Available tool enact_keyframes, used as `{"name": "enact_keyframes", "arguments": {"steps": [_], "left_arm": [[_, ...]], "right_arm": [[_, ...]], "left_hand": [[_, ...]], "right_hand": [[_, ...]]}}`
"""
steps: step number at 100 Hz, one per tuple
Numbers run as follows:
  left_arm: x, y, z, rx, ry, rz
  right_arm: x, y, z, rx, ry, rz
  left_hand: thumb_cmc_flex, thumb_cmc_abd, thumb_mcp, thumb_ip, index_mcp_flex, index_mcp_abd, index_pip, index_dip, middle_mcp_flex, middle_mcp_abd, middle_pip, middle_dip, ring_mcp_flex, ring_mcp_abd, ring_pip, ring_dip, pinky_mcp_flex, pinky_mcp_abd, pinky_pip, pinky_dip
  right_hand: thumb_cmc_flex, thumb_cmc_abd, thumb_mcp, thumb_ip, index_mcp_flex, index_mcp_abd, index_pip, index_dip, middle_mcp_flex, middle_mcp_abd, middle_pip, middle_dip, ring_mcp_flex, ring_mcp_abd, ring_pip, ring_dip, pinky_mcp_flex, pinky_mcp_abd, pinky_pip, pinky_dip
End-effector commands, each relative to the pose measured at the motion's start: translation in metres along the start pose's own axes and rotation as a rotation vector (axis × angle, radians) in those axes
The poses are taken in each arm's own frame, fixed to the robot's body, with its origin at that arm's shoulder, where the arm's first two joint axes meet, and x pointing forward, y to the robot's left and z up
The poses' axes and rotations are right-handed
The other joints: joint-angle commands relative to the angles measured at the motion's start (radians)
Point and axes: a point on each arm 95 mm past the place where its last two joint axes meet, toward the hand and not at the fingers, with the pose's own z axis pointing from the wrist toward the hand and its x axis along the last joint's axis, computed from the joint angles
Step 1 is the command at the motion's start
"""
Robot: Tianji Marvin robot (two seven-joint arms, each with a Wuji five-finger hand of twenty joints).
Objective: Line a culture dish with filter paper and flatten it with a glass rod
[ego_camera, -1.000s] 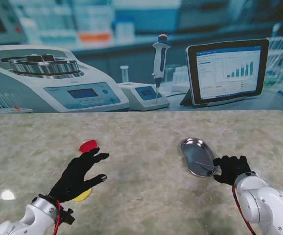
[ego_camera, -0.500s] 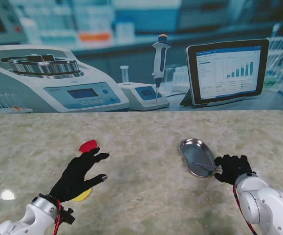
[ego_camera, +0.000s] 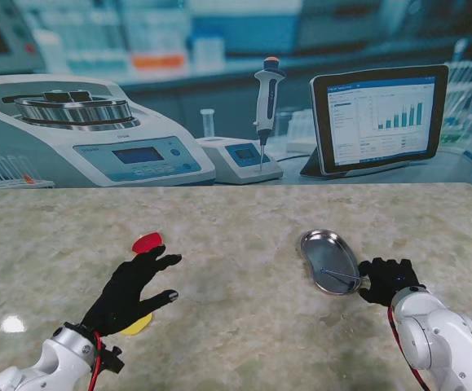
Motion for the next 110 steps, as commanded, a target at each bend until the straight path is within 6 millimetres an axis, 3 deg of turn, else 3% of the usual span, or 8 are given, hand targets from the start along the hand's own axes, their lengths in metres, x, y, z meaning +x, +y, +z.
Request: {"name": "enact_keyframes", "arguments": {"steps": [1,30,44,69,82,101,110], "left_arm": [[-0.001,0.001,-0.002,-0.008,-0.006,0.001],[-0.001,0.001,-0.003,-0.006,-0.01,0.004],[-0.002,0.001,-0.003,-0.006,-0.011,0.005],[-0.003,0.001,-0.003,-0.005,-0.016,0.007],[-0.003,0.001,-0.004,-0.005,-0.018,0.01],[-0.003,0.001,-0.004,-0.005,-0.02,0.011],[-0.003,0.0,-0.004,-0.004,-0.021,0.011]], "right_arm": [[0.001,-0.005,0.001,0.005,0.001,0.003],[0.002,-0.006,0.004,-0.014,0.0,0.001],[0.002,-0.006,0.006,-0.032,-0.005,0.004],[0.001,-0.006,0.009,-0.043,-0.007,0.002],[0.001,-0.007,0.01,-0.049,-0.008,-0.001],[0.001,-0.007,0.012,-0.065,-0.009,0.002],[0.001,-0.007,0.013,-0.07,-0.009,0.003]], "left_hand": [[0.028,0.01,-0.02,0.03,-0.008,-0.029,-0.023,-0.012,-0.028,-0.033,-0.012,-0.022,-0.031,-0.013,-0.025,-0.017,-0.004,0.0,-0.057,-0.042],[0.032,0.011,-0.02,0.03,-0.008,-0.03,-0.022,-0.011,-0.028,-0.035,-0.012,-0.023,-0.031,-0.013,-0.024,-0.02,-0.003,0.0,-0.058,-0.045],[0.032,0.012,-0.02,0.03,-0.008,-0.03,-0.022,-0.011,-0.027,-0.034,-0.013,-0.024,-0.031,-0.013,-0.025,-0.021,-0.003,0.0,-0.058,-0.046],[0.035,0.012,-0.02,0.03,-0.008,-0.031,-0.021,-0.011,-0.027,-0.035,-0.012,-0.024,-0.031,-0.013,-0.025,-0.022,-0.003,0.0,-0.058,-0.047],[0.035,0.011,-0.021,0.03,-0.008,-0.03,-0.021,-0.01,-0.028,-0.035,-0.012,-0.024,-0.031,-0.014,-0.024,-0.022,-0.003,-0.001,-0.057,-0.047],[0.035,0.011,-0.021,0.03,-0.008,-0.031,-0.021,-0.011,-0.028,-0.035,-0.012,-0.024,-0.031,-0.013,-0.025,-0.023,-0.003,-0.001,-0.057,-0.048],[0.035,0.012,-0.021,0.03,-0.008,-0.031,-0.021,-0.011,-0.028,-0.035,-0.012,-0.025,-0.031,-0.013,-0.025,-0.024,-0.003,-0.001,-0.057,-0.048]], "right_hand": [[0.006,-0.033,0.029,-0.02,0.026,-0.011,-0.002,-0.016,0.025,0.029,0.03,0.02,0.036,0.021,0.036,0.025,0.018,-0.01,0.056,0.032],[0.055,-0.024,0.065,-0.029,0.132,-0.038,0.067,-0.011,0.145,0.027,0.078,0.05,0.13,0.033,0.099,0.057,0.09,-0.009,0.123,0.077],[0.127,-0.067,0.064,-0.115,0.165,-0.067,0.238,-0.128,0.224,0.026,0.107,0.091,0.192,0.046,0.148,0.09,0.131,-0.006,0.155,0.115],[0.211,-0.099,0.047,-0.142,0.209,-0.119,0.371,-0.185,0.321,0.02,0.128,0.109,0.276,0.053,0.187,0.111,0.183,-0.003,0.187,0.129],[0.214,-0.118,0.063,-0.152,0.227,-0.136,0.433,-0.139,0.345,0.013,0.159,0.13,0.302,0.052,0.213,0.127,0.205,-0.004,0.206,0.139],[0.17,-0.145,0.086,-0.173,0.279,-0.166,0.559,0.055,0.372,-0.003,0.255,0.219,0.328,0.051,0.287,0.176,0.228,-0.006,0.236,0.162],[0.162,-0.142,0.084,-0.18,0.287,-0.161,0.573,0.073,0.379,-0.003,0.282,0.247,0.335,0.053,0.315,0.193,0.234,-0.005,0.249,0.172]]}}
